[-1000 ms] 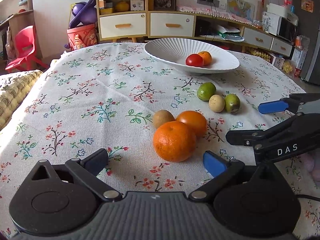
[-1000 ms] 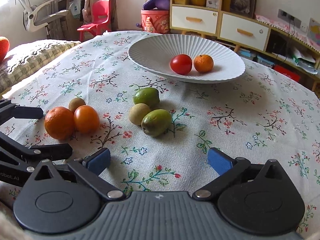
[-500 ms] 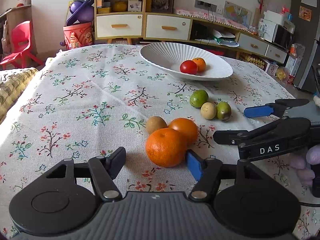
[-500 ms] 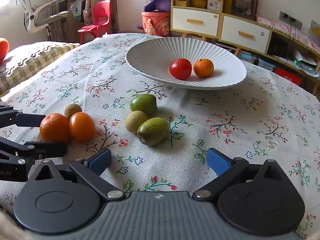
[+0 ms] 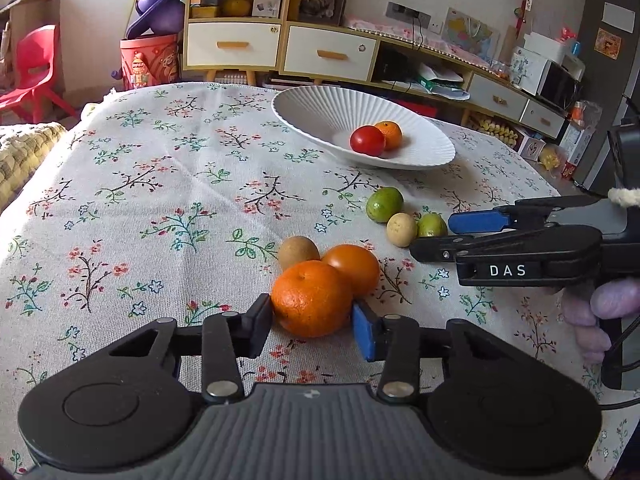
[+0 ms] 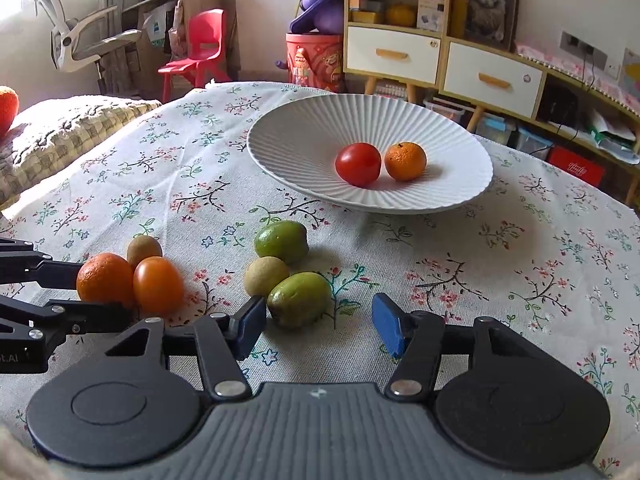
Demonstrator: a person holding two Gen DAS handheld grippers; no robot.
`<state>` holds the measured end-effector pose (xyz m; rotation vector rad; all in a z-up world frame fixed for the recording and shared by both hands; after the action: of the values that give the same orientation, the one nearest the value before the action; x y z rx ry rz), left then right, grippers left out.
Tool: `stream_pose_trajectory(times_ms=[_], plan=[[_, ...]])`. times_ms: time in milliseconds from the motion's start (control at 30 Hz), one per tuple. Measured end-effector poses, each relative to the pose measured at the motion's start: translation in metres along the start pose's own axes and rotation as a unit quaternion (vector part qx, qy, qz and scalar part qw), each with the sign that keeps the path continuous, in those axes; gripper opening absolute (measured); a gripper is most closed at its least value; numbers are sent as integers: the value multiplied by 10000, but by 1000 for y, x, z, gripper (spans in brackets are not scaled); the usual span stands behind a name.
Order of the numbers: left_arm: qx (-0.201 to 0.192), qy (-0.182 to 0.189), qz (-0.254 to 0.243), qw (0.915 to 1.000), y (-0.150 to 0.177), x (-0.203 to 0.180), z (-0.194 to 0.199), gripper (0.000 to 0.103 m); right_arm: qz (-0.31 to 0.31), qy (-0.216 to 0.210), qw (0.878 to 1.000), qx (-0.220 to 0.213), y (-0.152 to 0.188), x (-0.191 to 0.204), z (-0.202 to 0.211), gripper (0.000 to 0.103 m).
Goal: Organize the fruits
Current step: 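Grasp the large orange with the left tool while the right tool grasps a lime, then carry orange and lime into the white plate while both tools open to release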
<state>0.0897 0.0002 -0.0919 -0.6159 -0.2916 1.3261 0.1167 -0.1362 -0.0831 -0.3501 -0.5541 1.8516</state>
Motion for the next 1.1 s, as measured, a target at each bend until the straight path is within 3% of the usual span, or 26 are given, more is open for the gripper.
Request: stream_pose_trajectory(times_ms=[67,233,467,1100], plan=[[17,14,39,10000,-1,1,1,29,15,-36,10000,-1,-1,2,0,50],[41,-4,96,9999,-2,3,2,28,89,-85,9999,29,-2,6,0,33],[5,-70,144,9999,-10,5,8,28,41,-119,9999,49,-4,6,5,24],[-63,17,193,9998,-33,4,14,28,-13,-204,9998,-46,-19,15,18,23]])
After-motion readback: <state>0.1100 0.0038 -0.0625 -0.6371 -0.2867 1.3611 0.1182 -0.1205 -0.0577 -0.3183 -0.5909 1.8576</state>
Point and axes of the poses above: each gripper's, at about its wrist camera, not at the fingertips, and z roughly against the way its jaws point, x to its left, y to its underside, the point moved 8 cm from there along -z, roughly the way its jaws point, and after that the axes turned 11 degrees about x, right-handed, at the moved point
